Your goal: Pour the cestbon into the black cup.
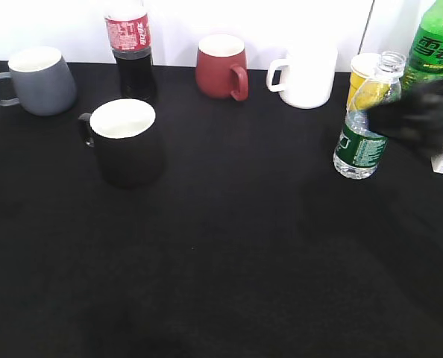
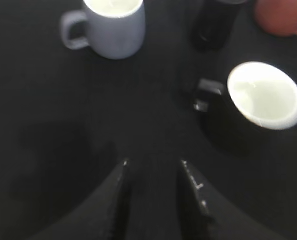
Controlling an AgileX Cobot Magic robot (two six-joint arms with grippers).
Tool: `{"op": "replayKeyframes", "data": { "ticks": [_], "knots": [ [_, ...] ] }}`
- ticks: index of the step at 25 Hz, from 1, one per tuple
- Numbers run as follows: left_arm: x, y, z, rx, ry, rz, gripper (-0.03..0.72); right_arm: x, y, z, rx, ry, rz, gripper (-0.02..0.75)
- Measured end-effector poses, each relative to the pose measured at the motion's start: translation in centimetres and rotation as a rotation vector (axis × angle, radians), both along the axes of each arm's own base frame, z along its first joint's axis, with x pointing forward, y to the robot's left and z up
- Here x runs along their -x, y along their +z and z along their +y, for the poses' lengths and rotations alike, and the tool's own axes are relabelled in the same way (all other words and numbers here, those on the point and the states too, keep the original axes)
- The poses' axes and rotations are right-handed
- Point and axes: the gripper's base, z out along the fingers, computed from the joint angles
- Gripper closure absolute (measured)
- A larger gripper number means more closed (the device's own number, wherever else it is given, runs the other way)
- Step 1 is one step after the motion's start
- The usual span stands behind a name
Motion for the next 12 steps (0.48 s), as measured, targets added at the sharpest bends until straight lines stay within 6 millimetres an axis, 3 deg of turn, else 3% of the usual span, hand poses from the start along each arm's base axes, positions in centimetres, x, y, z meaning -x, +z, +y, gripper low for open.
{"op": "replayKeyframes", "data": {
  "ticks": [2,6,9,12],
  "knots": [
    [4.0,1.8,1.0,0.000,-0.005,-0.061,0.448,2.0,0.9,-1.2,0.077,-0.010,0.071,0.164],
    [9.8,2.2,1.8,-0.033,-0.096,-0.047,0.451,7.2,2.9,-4.7,0.105,-0.133,0.090,0.164],
    [13.5,-0.3,2.1,0.000,-0.147,-0.069,0.451,11.8,3.8,-7.1,0.066,-0.170,0.026,0.164],
    [16.2,-2.5,2.7,0.023,-0.154,-0.146,0.451,16.5,1.7,-10.0,0.051,-0.258,0.000,0.164]
  ]
}}
